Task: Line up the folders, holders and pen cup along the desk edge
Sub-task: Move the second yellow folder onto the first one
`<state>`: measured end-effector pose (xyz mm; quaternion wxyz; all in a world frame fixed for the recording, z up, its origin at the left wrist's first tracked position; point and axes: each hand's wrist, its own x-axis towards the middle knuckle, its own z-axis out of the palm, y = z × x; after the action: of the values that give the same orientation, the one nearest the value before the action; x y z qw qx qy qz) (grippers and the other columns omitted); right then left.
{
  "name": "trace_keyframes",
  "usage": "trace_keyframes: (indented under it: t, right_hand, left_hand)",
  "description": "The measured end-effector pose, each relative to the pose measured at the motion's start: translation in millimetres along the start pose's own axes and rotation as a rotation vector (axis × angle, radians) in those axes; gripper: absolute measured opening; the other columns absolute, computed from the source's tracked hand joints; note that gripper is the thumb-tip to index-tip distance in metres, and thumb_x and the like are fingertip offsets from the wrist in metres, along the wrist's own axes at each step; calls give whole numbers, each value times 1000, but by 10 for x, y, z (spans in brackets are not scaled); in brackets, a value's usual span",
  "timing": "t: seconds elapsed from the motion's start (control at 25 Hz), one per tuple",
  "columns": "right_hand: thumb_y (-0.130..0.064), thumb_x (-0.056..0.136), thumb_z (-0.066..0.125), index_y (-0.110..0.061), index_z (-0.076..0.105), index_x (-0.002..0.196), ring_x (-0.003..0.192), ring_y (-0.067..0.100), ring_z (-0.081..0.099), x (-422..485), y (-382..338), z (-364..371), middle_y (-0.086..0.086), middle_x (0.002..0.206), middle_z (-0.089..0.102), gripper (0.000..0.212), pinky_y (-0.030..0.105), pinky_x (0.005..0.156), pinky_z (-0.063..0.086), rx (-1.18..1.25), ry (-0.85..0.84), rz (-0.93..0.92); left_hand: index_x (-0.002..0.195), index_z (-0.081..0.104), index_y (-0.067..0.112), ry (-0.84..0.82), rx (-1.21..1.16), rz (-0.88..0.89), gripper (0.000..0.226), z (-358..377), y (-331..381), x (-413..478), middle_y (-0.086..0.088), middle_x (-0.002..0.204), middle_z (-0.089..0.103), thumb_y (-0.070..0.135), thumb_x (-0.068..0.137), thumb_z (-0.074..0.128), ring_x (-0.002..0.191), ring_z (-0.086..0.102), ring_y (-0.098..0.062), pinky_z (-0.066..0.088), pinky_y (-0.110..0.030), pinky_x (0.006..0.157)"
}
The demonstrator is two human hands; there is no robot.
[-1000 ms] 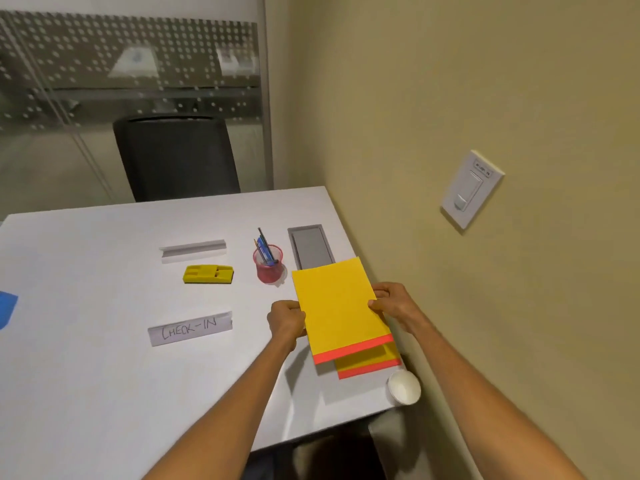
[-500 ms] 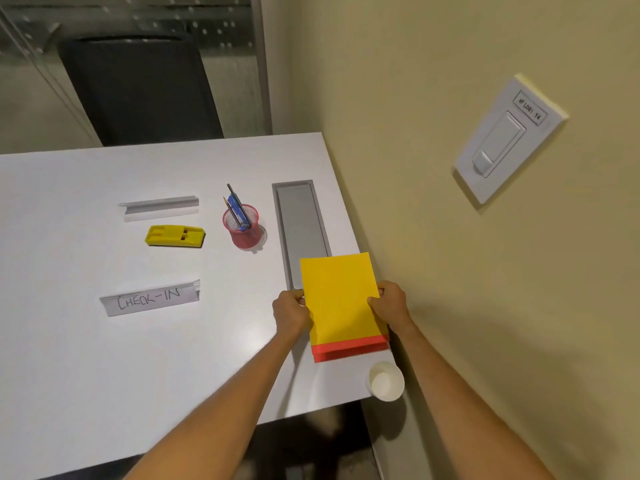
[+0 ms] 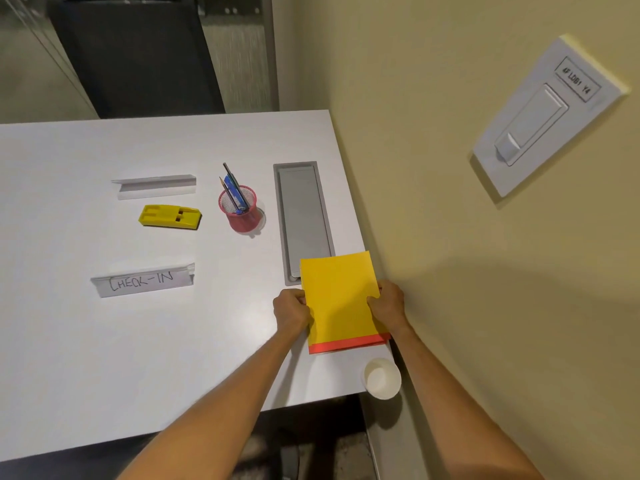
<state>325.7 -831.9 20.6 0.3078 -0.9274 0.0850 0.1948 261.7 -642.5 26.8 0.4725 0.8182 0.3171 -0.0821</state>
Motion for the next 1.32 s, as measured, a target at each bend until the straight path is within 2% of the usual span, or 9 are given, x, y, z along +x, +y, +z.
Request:
trace_keyframes:
  t: [0.12, 0.2, 0.32, 0.52, 0.68, 0.76, 0.92, 1.2, 1.32]
  right_hand:
    - [-4, 86, 61, 5, 59, 103, 95, 35, 62, -14, 33, 41, 22, 104, 65, 19, 41, 78, 52, 8, 21, 12]
    - [-4, 86, 61, 6, 58, 103, 95, 36, 62, -27, 49, 70, 22, 104, 64, 19, 42, 78, 51, 11, 31, 16]
    - [-4, 86, 62, 7, 57, 103, 96, 37, 61, -43, 59, 108, 23, 103, 63, 20, 45, 79, 51, 17, 34, 15]
    - [-4, 85, 63, 6, 59, 96, 87, 32, 60, -33, 71, 145, 23, 98, 65, 15, 36, 68, 46, 47, 35, 19]
    - [-3, 85, 64, 0, 55, 87, 79, 24, 51, -9, 62, 139, 16, 87, 56, 10, 29, 63, 38, 50, 42, 10]
    - [-4, 84, 65, 2, 57, 93, 85, 28, 55, -1, 50, 138, 16, 91, 57, 13, 31, 68, 40, 51, 45, 2]
    - [-6, 85, 67, 5, 57, 112, 106, 33, 59, -4, 20, 124, 19, 112, 62, 31, 38, 84, 48, 37, 29, -5]
    - [-10, 85, 68, 3, 53, 123, 113, 32, 57, -25, 5, 90, 20, 124, 60, 43, 41, 93, 49, 53, -16, 27]
    - [-13, 86, 68, 1, 45, 136, 123, 33, 52, -55, -18, 89, 19, 135, 54, 57, 43, 100, 47, 79, -49, 43]
  left_hand:
    - [83, 76, -2, -16, 34, 14, 22, 30, -33, 18, -25, 81, 71, -13, 80, 57, 75, 57, -26, 42, -31, 70]
    - [83, 75, -4, -15, 46, 20, 18, 42, -55, 16, -25, 81, 71, -9, 84, 57, 75, 57, -26, 43, -32, 70]
    - [77, 68, 8, -14, 45, 34, 21, 47, -87, 9, -16, 76, 64, -6, 88, 56, 75, 56, -24, 42, -31, 70]
    - [76, 67, 5, -14, 56, 24, 22, 56, -112, 39, -18, 76, 63, -10, 86, 56, 74, 54, -24, 41, -31, 69]
    - [72, 56, 10, -22, 72, 33, 26, 56, -127, 46, -12, 76, 57, -14, 82, 53, 74, 50, -23, 38, -32, 70]
    - [72, 56, 9, -29, 85, 32, 26, 47, -148, 49, -12, 75, 56, -16, 79, 53, 74, 49, -24, 37, -32, 69]
    - [72, 56, 9, -48, 75, 25, 27, 33, -170, 54, -13, 75, 55, -18, 74, 55, 74, 49, -25, 36, -32, 68]
    - [70, 60, 5, -24, 46, -25, 24, -3, -159, 41, -16, 74, 57, -19, 72, 56, 72, 51, -26, 37, -32, 67]
    - [70, 59, 4, -41, 17, -58, 24, -3, -141, 4, -16, 74, 56, -20, 71, 56, 72, 51, -25, 38, -32, 65]
